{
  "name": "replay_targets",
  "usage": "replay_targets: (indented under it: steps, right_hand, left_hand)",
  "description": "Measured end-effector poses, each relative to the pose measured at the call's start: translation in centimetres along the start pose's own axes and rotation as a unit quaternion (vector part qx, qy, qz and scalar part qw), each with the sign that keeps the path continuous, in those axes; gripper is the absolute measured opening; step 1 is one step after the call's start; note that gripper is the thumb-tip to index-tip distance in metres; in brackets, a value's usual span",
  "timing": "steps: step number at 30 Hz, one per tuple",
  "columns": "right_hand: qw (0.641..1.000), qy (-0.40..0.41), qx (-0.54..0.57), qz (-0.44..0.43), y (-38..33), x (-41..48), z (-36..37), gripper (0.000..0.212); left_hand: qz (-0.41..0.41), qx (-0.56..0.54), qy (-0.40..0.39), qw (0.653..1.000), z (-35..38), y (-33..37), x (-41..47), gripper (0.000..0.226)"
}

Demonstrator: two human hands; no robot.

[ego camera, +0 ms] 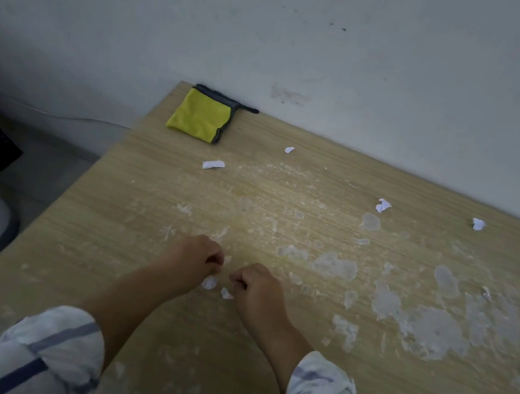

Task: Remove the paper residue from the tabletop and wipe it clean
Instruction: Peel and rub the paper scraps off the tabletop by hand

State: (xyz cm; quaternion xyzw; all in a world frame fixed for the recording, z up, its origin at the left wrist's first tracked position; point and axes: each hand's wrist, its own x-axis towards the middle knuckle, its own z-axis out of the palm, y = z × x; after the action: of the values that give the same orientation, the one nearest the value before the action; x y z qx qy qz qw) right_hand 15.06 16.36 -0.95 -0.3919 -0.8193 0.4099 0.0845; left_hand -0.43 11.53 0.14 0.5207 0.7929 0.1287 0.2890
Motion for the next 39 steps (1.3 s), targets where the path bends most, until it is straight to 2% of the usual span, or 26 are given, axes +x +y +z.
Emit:
replay_targets:
  steps: [6, 10, 13, 17, 19, 24, 27, 31, 35, 39]
  right_hand:
    - [0.998, -0.025, -0.062, -0.004, -0.9, -0.4, 1.7, 0.031]
    - [0.997, 0.010, -0.075, 0.001, -1.1, -0.1, 1.9, 0.020]
    - [0.996, 0.026, -0.082, 0.003, -1.1, 0.6, 1.7, 0.029]
    - [0.997, 0.037, -0.071, 0.006, -1.1, 2.5, 0.9, 0.042]
    - [0.997, 0.041, -0.063, 0.010, -0.8, 4.3, 0.0, 0.047]
    - [0.995, 0.055, -0.088, -0.001, 1.1, 10.3, -2.5, 0.038]
    - [0.991, 0.073, -0.108, -0.005, 2.2, 14.4, -4.2, 0.038]
    - [0.987, 0.087, -0.132, -0.004, 2.9, 19.5, -6.4, 0.044]
    - [0.985, 0.058, -0.164, 0.002, 3.3, 23.7, -8.0, 0.056]
    - [0.971, 0.011, -0.237, 0.025, 3.3, 26.5, -9.4, 0.060]
  left_hand:
    - [0.004, -0.015, 0.017, 1.000, 1.0, -1.4, -1.2, 0.028]
    - [0.005, -0.044, 0.029, 0.999, 1.0, -1.7, -1.2, 0.033]
    - [-0.005, -0.065, 0.043, 0.997, 0.2, -1.7, -0.4, 0.034]
    - [-0.024, -0.084, 0.107, 0.990, -1.4, -1.7, 3.1, 0.036]
    - [-0.059, -0.096, 0.130, 0.985, -2.2, -1.5, 5.4, 0.040]
    - [-0.104, -0.056, 0.172, 0.978, -3.7, -1.0, 10.6, 0.055]
    - [-0.117, -0.030, 0.175, 0.977, -3.9, -1.2, 13.4, 0.054]
    - [-0.094, 0.013, 0.206, 0.974, -2.8, -2.4, 14.7, 0.045]
    - [-0.088, -0.023, 0.251, 0.964, -1.8, -3.3, 14.7, 0.042]
    - [-0.086, -0.006, 0.278, 0.957, -1.7, -3.4, 15.0, 0.046]
